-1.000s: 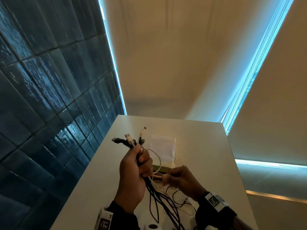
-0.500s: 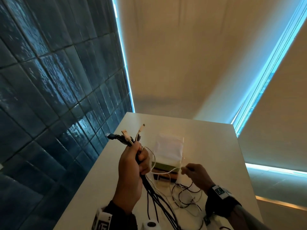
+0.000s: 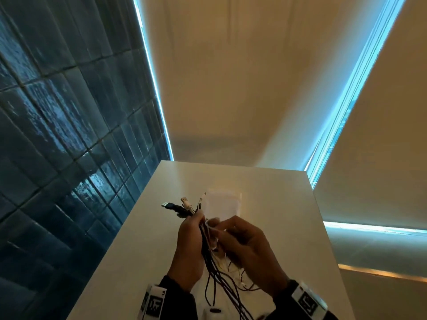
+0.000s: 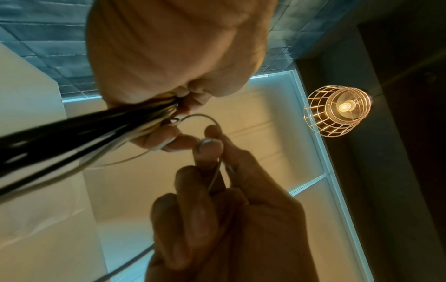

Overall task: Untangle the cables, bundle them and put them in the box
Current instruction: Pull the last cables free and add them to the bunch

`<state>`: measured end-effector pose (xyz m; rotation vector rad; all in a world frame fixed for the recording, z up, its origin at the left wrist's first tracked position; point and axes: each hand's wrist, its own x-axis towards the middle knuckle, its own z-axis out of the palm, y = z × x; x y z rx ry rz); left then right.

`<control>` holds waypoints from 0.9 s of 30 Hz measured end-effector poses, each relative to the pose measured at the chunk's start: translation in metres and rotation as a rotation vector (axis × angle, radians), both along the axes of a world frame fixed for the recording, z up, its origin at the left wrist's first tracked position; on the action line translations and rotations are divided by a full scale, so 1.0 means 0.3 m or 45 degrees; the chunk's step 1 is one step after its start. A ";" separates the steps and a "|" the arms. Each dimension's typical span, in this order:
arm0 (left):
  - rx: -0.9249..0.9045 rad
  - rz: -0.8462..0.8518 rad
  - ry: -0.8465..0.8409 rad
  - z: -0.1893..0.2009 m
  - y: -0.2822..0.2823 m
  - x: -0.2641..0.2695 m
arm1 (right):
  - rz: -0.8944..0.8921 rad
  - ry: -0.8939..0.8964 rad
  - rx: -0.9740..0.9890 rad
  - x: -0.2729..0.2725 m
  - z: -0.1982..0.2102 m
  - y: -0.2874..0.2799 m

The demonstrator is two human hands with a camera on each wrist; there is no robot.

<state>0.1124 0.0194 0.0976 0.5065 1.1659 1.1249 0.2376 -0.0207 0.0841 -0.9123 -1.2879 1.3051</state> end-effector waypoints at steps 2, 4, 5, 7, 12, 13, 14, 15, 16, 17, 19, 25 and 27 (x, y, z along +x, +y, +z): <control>-0.009 0.012 -0.178 0.010 0.006 -0.007 | 0.047 -0.058 0.016 -0.002 -0.034 -0.013; 0.006 0.017 -0.295 0.014 0.021 -0.021 | 0.082 -0.025 0.006 0.003 -0.067 -0.026; 0.018 0.012 -0.336 0.015 0.028 -0.028 | 0.099 0.005 0.001 0.008 -0.078 -0.033; 0.051 -0.010 -0.399 0.016 0.033 -0.039 | 0.104 0.060 -0.058 0.025 -0.093 -0.038; 0.204 -0.042 -0.502 0.051 0.015 -0.054 | 0.063 -0.160 -0.161 0.085 -0.179 -0.010; 0.234 -0.044 -0.507 0.063 0.012 -0.055 | 0.011 -0.187 -0.174 0.098 -0.209 0.000; 0.260 -0.049 -0.508 0.073 0.009 -0.057 | -0.044 -0.190 -0.197 0.109 -0.239 0.011; 0.281 -0.055 -0.505 0.082 0.006 -0.057 | -0.085 -0.196 -0.213 0.119 -0.267 0.025; 0.301 -0.060 -0.499 0.090 0.001 -0.057 | -0.105 -0.206 -0.216 0.125 -0.290 0.040; 0.319 -0.063 -0.489 0.097 -0.004 -0.057 | -0.114 -0.223 -0.216 0.128 -0.312 0.058; 0.353 -0.067 -0.472 0.110 -0.012 -0.062 | -0.132 -0.268 -0.231 0.137 -0.363 0.089; 0.421 -0.050 -0.402 0.141 -0.024 -0.099 | -0.230 -0.307 -0.361 0.189 -0.474 0.125; 0.415 -0.033 -0.406 0.140 -0.028 -0.105 | -0.235 -0.323 -0.381 0.199 -0.482 0.134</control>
